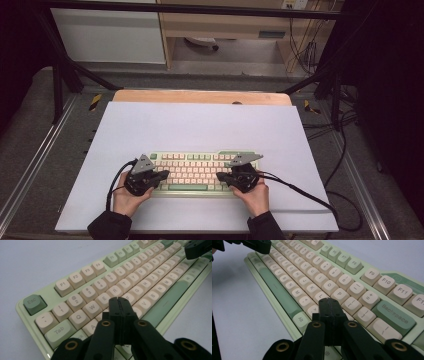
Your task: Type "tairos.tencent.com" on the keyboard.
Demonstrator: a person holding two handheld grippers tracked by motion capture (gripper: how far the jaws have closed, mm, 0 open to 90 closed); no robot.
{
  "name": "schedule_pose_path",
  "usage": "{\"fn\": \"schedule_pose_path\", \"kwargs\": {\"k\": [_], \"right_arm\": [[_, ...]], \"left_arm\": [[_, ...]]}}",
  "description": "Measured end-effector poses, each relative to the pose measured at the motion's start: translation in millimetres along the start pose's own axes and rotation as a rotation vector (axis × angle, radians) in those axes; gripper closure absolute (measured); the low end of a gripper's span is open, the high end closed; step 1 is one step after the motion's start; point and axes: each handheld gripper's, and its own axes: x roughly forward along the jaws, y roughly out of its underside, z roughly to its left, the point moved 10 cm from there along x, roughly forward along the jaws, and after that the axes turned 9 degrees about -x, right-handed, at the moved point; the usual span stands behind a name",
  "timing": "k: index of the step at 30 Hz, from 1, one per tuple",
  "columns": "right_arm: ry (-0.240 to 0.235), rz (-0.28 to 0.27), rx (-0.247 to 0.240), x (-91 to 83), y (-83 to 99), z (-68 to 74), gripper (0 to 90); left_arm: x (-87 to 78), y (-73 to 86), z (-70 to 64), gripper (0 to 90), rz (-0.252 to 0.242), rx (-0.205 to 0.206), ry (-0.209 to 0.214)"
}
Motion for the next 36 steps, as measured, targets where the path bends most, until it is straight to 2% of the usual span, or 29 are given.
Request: {"fn": "schedule_pose_path", "kwargs": {"k": [19,36], "right_arm": [[-0.003,0.006,-0.002,-0.8,1.8,0.2,90.0],[-0.006,0.011,-0.001,1.0,3.0,1.3,90.0]], "left_arm": [[25.8,-19.3,-19.6,89.9,0.019,0.018,0.014],[47.9,-24.2,-15.6,89.8,0.022,-0.008,-0.014]]}}
